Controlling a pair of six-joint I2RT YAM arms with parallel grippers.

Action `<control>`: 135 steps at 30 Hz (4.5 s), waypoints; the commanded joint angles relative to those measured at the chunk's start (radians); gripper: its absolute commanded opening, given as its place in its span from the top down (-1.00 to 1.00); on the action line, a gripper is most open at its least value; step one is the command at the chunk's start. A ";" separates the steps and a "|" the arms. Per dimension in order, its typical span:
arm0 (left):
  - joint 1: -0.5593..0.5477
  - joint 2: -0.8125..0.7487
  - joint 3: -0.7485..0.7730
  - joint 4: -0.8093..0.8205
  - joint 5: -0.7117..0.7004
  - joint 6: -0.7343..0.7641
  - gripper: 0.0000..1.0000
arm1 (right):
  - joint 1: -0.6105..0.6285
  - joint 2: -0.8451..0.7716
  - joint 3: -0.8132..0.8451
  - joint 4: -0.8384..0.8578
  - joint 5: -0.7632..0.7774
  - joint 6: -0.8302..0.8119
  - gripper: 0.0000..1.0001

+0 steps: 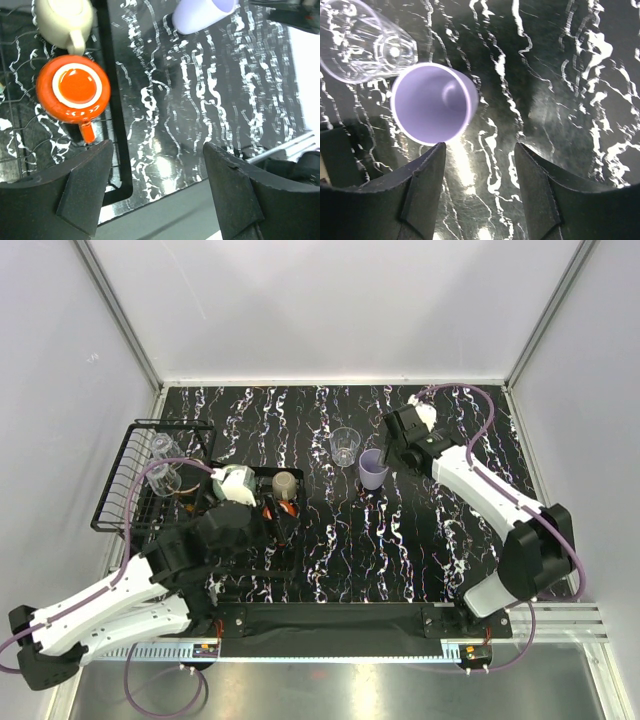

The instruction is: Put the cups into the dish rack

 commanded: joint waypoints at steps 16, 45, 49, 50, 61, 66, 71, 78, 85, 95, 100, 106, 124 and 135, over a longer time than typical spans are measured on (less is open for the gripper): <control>-0.005 -0.071 0.078 0.063 0.169 0.062 -0.69 | -0.001 0.157 0.048 0.136 -0.095 -0.005 -0.21; -0.005 -0.025 -0.092 0.435 0.529 -0.333 -0.98 | 0.002 -0.413 -0.500 0.397 -0.237 0.089 1.00; -0.005 0.012 -0.124 0.669 0.568 -0.424 -0.98 | 0.002 -0.642 -0.633 0.492 -0.340 0.100 1.00; -0.005 0.026 -0.132 0.717 0.570 -0.438 -0.98 | 0.002 -0.724 -0.658 0.585 -0.440 0.103 1.00; -0.025 0.078 -0.169 1.063 0.367 -0.586 -0.98 | 0.021 -0.972 -0.793 1.050 -0.691 0.259 1.00; -0.053 0.124 -0.147 1.118 0.295 -0.662 -0.98 | 0.033 -1.007 -0.808 1.109 -0.676 0.270 1.00; -0.085 0.207 -0.053 1.115 0.254 -0.646 -0.98 | 0.042 -1.001 -0.812 1.159 -0.688 0.275 1.00; -0.176 0.250 0.017 1.126 0.079 -0.530 -0.98 | 0.061 -1.020 -0.834 1.164 -0.665 0.270 1.00; -0.234 0.280 0.015 1.181 -0.055 -0.450 -0.98 | 0.065 -1.039 -0.845 1.164 -0.659 0.261 1.00; -0.266 0.319 0.006 1.320 -0.160 -0.314 -0.84 | 0.071 -1.072 -0.856 1.145 -0.641 0.238 1.00; -0.272 0.349 -0.002 1.362 -0.168 -0.301 -0.76 | 0.075 -1.046 -0.853 1.151 -0.639 0.232 1.00; -0.275 0.356 -0.038 1.471 -0.164 -0.229 -0.16 | 0.079 -1.033 -0.859 1.171 -0.648 0.229 1.00; -0.251 0.173 0.360 0.429 -0.379 0.373 1.00 | 0.079 -1.092 -0.704 0.440 -0.270 0.189 -0.99; -0.206 0.023 0.656 -0.365 -0.884 0.447 1.00 | 0.081 -0.948 -0.683 0.435 -0.271 0.223 -0.99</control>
